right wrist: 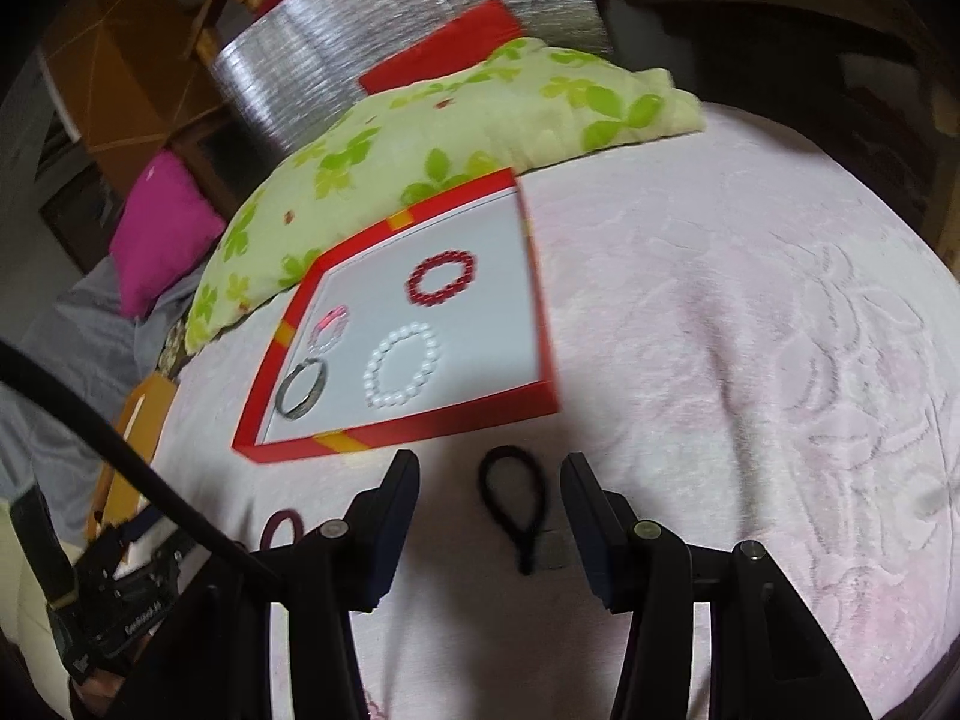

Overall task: Organize jewelry
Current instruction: 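Withdraw both tools from the box toward the remaining items, then grasp the pink bead bracelet with the left tool while the right tool grasps the black hair tie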

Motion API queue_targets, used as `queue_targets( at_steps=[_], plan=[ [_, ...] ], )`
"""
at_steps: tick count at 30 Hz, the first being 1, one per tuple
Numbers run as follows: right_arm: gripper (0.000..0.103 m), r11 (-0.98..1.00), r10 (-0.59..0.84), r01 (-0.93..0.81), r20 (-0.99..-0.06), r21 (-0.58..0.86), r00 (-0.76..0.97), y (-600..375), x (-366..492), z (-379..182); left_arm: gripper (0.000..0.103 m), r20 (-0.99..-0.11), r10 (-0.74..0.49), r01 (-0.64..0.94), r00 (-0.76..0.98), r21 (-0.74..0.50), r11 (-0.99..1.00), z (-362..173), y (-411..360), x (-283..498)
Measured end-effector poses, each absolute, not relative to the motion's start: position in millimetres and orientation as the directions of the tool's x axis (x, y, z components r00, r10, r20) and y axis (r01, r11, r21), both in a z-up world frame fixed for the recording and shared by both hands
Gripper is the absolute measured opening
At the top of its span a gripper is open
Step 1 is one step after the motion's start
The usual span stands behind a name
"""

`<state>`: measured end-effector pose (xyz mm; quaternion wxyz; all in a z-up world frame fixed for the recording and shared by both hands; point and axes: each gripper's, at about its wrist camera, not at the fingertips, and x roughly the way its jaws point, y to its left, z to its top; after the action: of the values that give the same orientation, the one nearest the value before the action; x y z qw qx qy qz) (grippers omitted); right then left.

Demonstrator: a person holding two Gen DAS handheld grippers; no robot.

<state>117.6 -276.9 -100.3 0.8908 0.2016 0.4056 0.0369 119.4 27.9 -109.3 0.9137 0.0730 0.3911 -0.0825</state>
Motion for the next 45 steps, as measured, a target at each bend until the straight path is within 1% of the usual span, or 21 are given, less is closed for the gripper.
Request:
queue_targets(
  at_steps=[6, 10, 14, 16, 19, 22, 23, 27, 29, 31, 34, 38, 40, 43, 45],
  plan=[
    [0.053, 0.891, 0.233, 0.147, -0.712, 0.428, 0.662, -300, 116, -107, 0.074, -0.739, -0.166, 0.258, 0.653, 0.011, 0.966, -114, 21, 119],
    [0.053, 0.904, 0.238, 0.129, -0.729, 0.408, 0.642, -298, 117, -112, 0.074, -0.755, -0.203, 0.311, 0.623, 0.001, 0.950, -120, 9, 118],
    [0.050, 0.917, 0.233, 0.116, -0.746, 0.382, 0.623, -291, 119, -115, 0.074, -0.769, -0.191, 0.324, 0.609, 0.021, 0.946, -126, 3, 119],
    [0.045, 0.923, 0.231, 0.109, -0.756, 0.369, 0.612, -288, 120, -118, 0.074, -0.770, -0.215, 0.340, 0.601, 0.003, 0.940, -126, 2, 117],
    [0.044, 0.931, 0.220, 0.109, -0.773, 0.349, 0.595, -285, 122, -121, 0.074, -0.764, -0.280, 0.393, 0.582, -0.037, 0.919, -124, -2, 113],
    [0.043, 0.932, 0.223, 0.105, -0.776, 0.348, 0.590, -285, 123, -123, 0.074, -0.761, -0.394, 0.489, 0.516, -0.116, 0.864, -122, -10, 105],
    [0.043, 0.932, 0.222, 0.105, -0.777, 0.346, 0.589, -285, 123, -123, 0.074, -0.758, -0.409, 0.507, 0.507, -0.122, 0.853, -122, -12, 102],
    [0.043, 0.930, 0.220, 0.118, -0.784, 0.348, 0.580, -288, 124, -125, 0.074, -0.737, -0.522, 0.658, 0.429, -0.141, 0.740, -117, -28, 80],
    [0.043, 0.928, 0.222, 0.122, -0.785, 0.353, 0.578, -290, 125, -126, 0.074, -0.737, -0.554, 0.709, 0.388, -0.147, 0.690, -116, -36, 70],
    [0.043, 0.927, 0.225, 0.121, -0.784, 0.355, 0.578, -290, 124, -126, 0.074, -0.756, -0.551, 0.751, 0.352, -0.124, 0.649, -122, -45, 62],
    [0.043, 0.926, 0.229, 0.118, -0.783, 0.358, 0.578, -289, 124, -126, 0.074, -0.795, -0.511, 0.775, 0.326, -0.084, 0.626, -134, -57, 57],
    [0.043, 0.924, 0.235, 0.116, -0.781, 0.365, 0.579, -288, 124, -125, 0.073, -0.831, -0.468, 0.789, 0.299, -0.061, 0.612, -148, -63, 56],
    [0.043, 0.923, 0.238, 0.114, -0.779, 0.367, 0.579, -288, 124, -125, 0.071, -0.841, -0.447, 0.793, 0.304, -0.037, 0.608, -155, -65, 56],
    [0.043, 0.922, 0.242, 0.111, -0.778, 0.370, 0.580, -287, 124, -125, 0.062, -0.832, -0.444, 0.799, 0.331, -0.003, 0.602, -156, -66, 54],
    [0.043, 0.921, 0.245, 0.112, -0.778, 0.374, 0.579, -287, 124, -125, 0.049, -0.825, -0.444, 0.795, 0.350, 0.011, 0.607, -156, -66, 54]
  ],
)
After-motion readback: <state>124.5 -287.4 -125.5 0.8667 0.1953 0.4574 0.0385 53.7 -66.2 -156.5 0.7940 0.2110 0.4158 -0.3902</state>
